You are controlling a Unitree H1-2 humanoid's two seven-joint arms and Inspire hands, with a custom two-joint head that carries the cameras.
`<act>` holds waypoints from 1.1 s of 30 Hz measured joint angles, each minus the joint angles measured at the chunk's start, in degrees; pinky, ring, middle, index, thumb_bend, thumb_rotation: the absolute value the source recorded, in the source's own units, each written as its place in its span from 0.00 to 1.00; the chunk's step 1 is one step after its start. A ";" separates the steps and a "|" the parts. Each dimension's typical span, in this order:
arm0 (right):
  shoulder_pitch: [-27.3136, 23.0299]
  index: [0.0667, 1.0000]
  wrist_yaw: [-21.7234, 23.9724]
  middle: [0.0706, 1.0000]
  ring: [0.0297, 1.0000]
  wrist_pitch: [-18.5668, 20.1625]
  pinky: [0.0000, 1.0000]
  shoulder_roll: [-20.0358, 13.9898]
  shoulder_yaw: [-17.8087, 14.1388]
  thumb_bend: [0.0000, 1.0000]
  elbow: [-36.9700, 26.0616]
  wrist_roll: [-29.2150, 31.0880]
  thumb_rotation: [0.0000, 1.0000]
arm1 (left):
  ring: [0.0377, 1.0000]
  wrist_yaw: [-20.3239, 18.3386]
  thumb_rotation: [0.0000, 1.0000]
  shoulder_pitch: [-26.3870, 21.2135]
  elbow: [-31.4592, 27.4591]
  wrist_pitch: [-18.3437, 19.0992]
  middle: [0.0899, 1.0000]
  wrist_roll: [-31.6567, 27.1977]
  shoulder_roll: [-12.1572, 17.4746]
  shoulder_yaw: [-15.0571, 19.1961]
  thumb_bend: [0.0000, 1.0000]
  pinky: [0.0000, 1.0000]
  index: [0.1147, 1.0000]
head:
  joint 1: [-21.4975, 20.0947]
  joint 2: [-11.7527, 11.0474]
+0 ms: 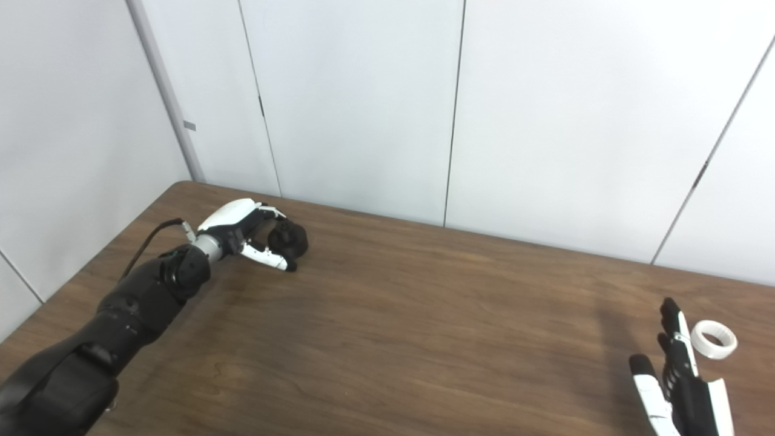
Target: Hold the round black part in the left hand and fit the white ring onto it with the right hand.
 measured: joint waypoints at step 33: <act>1.49 0.99 0.42 1.00 1.00 1.79 1.00 0.65 -0.70 0.48 -3.25 3.70 0.87 | 0.92 0.16 0.05 3.45 -10.19 -9.26 0.70 2.61 0.28 -1.33 0.52 1.00 0.41 | 0.09 3.96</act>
